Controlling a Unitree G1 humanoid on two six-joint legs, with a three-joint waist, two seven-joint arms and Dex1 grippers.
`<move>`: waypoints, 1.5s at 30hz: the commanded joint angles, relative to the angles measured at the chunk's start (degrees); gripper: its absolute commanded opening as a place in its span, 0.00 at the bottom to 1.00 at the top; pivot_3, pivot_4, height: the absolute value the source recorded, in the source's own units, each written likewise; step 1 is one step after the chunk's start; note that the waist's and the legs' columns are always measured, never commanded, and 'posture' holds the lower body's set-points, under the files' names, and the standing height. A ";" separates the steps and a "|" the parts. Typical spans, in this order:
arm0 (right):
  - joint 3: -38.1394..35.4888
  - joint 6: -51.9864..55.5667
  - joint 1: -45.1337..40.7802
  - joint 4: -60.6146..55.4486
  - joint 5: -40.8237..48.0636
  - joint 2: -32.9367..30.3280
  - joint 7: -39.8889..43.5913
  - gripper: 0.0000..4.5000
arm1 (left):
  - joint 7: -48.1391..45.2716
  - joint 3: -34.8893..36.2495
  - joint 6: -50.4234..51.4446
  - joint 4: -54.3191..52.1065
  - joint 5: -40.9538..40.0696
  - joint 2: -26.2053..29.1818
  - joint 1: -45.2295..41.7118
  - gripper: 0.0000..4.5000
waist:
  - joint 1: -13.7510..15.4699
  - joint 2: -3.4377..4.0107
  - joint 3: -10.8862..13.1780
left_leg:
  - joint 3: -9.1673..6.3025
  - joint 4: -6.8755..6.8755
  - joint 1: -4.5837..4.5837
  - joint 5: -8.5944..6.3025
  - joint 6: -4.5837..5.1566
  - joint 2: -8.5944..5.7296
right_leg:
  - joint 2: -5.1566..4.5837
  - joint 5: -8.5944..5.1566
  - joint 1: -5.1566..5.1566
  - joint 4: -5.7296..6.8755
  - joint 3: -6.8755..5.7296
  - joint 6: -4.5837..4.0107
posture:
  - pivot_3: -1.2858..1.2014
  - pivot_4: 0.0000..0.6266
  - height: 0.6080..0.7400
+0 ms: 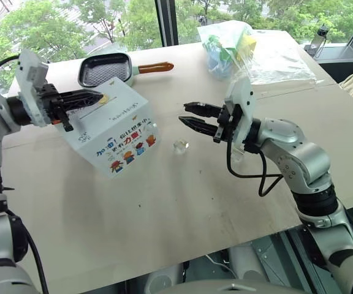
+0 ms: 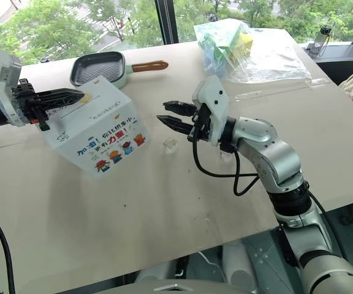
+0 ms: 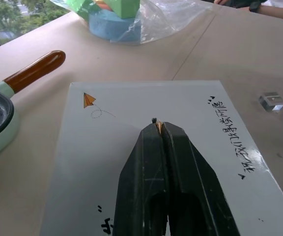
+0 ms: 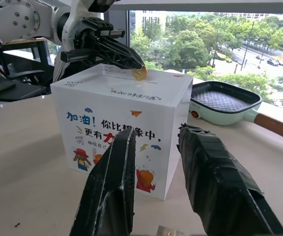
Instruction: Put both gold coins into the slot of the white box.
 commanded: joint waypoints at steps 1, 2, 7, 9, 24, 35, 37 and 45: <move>-0.88 -0.52 -0.02 -2.27 0.17 0.54 -0.51 0.34 | -0.90 0.42 1.32 -1.34 1.00 1.34 1.25 0.00 | -0.02 -0.02 -0.01 | 0.00 0.01 0.01 0.00 0.00 0.01 | 0.00 0.00 0.00 0.00 -0.01 0.00 | 0.52 0.24 0.85; -0.86 -0.49 0.00 -2.35 0.20 0.65 -0.60 0.34 | -0.90 0.48 1.41 -1.47 1.19 1.39 1.50 0.00 | -0.08 -0.02 -0.01 | 0.00 0.01 0.02 0.00 0.00 0.01 | -0.01 0.00 0.00 0.01 0.01 0.00 | 0.52 0.24 0.85; -0.47 -0.64 0.13 -2.61 0.07 0.88 -0.84 0.34 | 0.68 0.42 0.14 -1.82 3.26 0.64 1.82 0.00 | -0.10 -0.02 -0.01 | 0.01 0.00 0.05 0.00 0.00 0.02 | -0.01 0.00 -0.02 0.06 0.06 0.00 | 0.52 0.24 0.85; -0.27 -0.74 0.23 -2.55 -0.28 0.73 -0.76 0.35 | 0.93 0.42 0.48 -2.69 3.25 0.27 1.53 0.16 | -0.04 -0.02 -0.02 | 0.01 0.01 0.05 0.00 0.00 0.02 | -0.01 0.00 -0.02 0.09 0.06 0.00 | 0.52 0.24 0.85; 10.62 -10.84 0.92 16.99 -18.17 2.88 -1.63 0.35 | 3.48 8.59 7.49 -40.06 -6.96 1.95 16.04 0.62 | -0.86 -0.13 -0.04 | 0.07 0.03 0.06 0.01 -0.03 0.00 | -0.02 0.00 -0.13 0.21 0.35 0.00 | 0.52 0.24 0.85; 9.77 -9.90 0.04 24.89 -23.17 10.94 -6.85 0.35 | 21.71 16.60 28.36 -62.38 -9.66 3.20 28.39 0.62 | -0.09 -0.15 -0.05 | -0.04 0.04 0.09 0.09 -0.16 -0.01 | 0.03 0.03 -0.15 0.39 0.27 -0.05 | 0.52 0.24 0.85; 9.52 -9.29 -0.02 25.25 -23.44 11.18 -6.88 0.35 | 23.78 17.05 31.19 -64.42 -11.61 2.75 28.08 0.62 | -0.06 -0.15 -0.05 | -0.04 0.04 0.09 0.09 -0.16 -0.02 | 0.03 0.03 -0.14 0.38 0.28 -0.05 | 0.52 0.24 0.85; 8.49 -9.87 0.18 26.38 -23.80 11.61 -6.33 0.06 | 28.54 18.60 36.49 -67.13 -16.08 2.16 29.03 0.62 | -0.13 -0.15 -0.05 | -0.04 0.04 0.12 0.09 -0.18 -0.01 | 0.04 0.03 -0.14 0.38 0.28 -0.06 | 0.52 0.24 0.85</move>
